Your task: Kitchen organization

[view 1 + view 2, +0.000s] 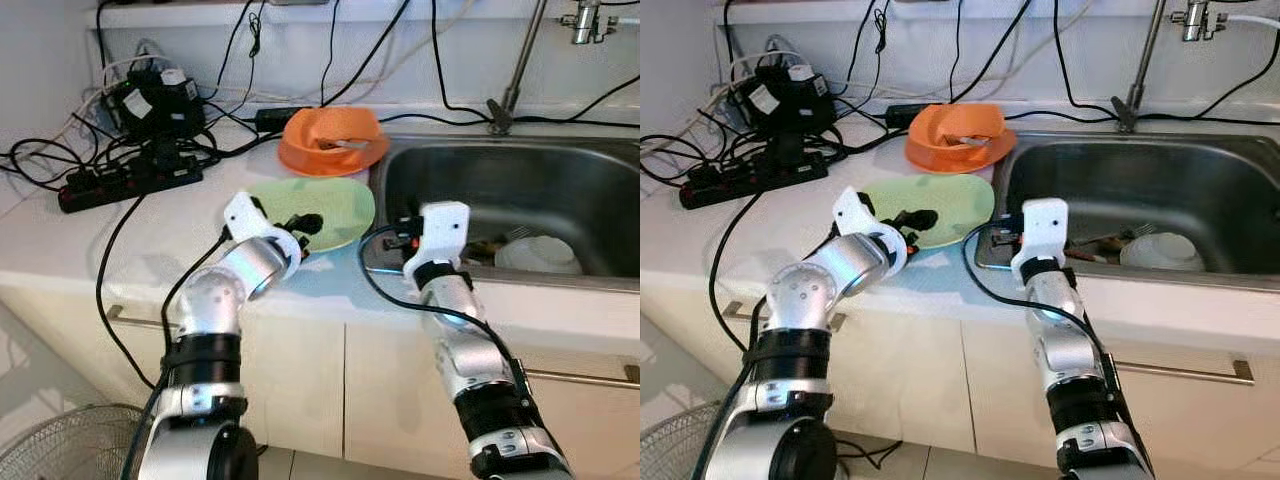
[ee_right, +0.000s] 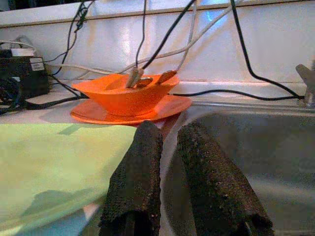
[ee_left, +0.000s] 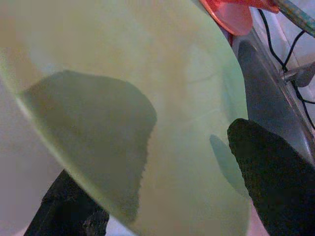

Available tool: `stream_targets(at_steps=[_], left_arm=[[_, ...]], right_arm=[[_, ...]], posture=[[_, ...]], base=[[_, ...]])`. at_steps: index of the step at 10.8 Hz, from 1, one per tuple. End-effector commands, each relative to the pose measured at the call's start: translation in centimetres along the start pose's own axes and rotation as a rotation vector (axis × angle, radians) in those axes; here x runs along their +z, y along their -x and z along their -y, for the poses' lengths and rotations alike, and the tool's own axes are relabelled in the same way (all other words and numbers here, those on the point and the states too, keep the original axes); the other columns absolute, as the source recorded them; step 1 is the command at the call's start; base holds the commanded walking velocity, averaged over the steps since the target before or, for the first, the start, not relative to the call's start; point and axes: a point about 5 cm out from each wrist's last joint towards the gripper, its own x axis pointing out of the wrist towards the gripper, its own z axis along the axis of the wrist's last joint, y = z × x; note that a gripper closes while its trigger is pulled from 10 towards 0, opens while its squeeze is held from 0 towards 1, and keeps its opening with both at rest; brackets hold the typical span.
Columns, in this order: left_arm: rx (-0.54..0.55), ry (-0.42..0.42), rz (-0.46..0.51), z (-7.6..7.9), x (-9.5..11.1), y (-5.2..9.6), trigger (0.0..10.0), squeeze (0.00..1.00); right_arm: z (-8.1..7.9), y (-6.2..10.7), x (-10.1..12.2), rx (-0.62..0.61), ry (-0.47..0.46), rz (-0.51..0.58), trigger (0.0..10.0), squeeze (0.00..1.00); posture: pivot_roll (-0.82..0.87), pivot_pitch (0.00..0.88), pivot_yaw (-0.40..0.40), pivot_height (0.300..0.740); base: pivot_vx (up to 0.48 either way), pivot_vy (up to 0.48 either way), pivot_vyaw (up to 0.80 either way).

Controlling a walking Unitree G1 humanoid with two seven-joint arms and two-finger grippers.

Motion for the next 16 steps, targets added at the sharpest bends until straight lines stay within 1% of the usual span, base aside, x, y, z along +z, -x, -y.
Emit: stream_targets(at_steps=[1,2,3,4,5,7,9,11,12,15,16], left_arm=[[0.046,-0.015,-0.029,-1.0,-0.9,-0.8,10.0,0.00],[0.064,-0.035,-0.006,-1.3,-0.7,-0.9,10.0,0.00],[0.068,-0.034,0.010,-1.5,-0.6,-1.1,1.7,0.00],[0.072,-0.027,0.021,-1.7,-0.5,-1.1,0.0,0.00],[0.083,-0.024,0.045,-1.8,-0.2,-1.1,0.0,0.00],[0.091,-0.026,0.078,-1.7,0.1,-0.6,0.0,0.00],[0.130,0.006,0.102,-2.2,-0.3,0.4,0.0,0.00],[0.169,0.033,0.141,-2.6,-0.1,1.2,0.0,0.00],[0.205,0.055,0.170,-2.9,0.2,1.8,0.0,0.00],[0.278,0.049,0.229,-3.6,0.8,3.1,0.0,0.00],[0.285,0.046,0.229,-3.9,0.9,3.2,10.0,0.00]], right_arm=[[-0.1,0.1,0.2,0.005,-0.010,0.006,10.0,0.00],[-0.1,0.2,0.2,0.006,-0.010,0.004,10.0,0.00],[0.0,0.2,0.2,0.004,-0.010,0.003,10.0,0.00],[0.0,0.1,0.2,0.004,-0.010,0.003,10.0,0.00],[0.0,0.1,0.2,0.004,-0.011,0.002,10.0,0.00],[0.0,0.0,0.2,0.004,-0.011,0.003,10.0,0.00],[-0.2,0.0,0.2,0.009,-0.014,0.000,10.0,0.00],[-0.3,-0.1,0.2,0.016,-0.015,-0.001,10.0,0.00],[-0.3,-0.1,0.2,0.018,-0.016,-0.002,10.0,0.00],[-0.4,-0.1,0.1,0.024,-0.014,-0.007,10.0,0.00],[-0.5,-0.2,0.1,0.028,-0.015,-0.007,10.0,0.00]], posture=[[0.02,0.000,0.115,0.740],[0.02,0.000,0.115,0.740],[0.03,0.000,0.113,0.740],[0.03,0.000,0.111,0.740],[0.03,0.000,0.110,0.740],[0.04,0.000,0.108,0.740],[0.05,0.000,0.103,0.740],[0.06,0.003,0.100,0.740],[0.07,0.005,0.096,0.740],[0.08,0.003,0.090,0.740],[0.08,0.000,0.087,0.740]], base=[[0.000,0.000,0.00],[0.000,0.000,0.00],[0.000,0.000,0.00],[0.000,0.000,0.00],[0.000,0.000,0.00],[0.000,0.000,0.00],[0.000,0.000,0.00],[0.000,0.000,0.00],[0.000,0.000,0.00],[0.000,0.000,0.00],[0.000,0.000,0.00]])
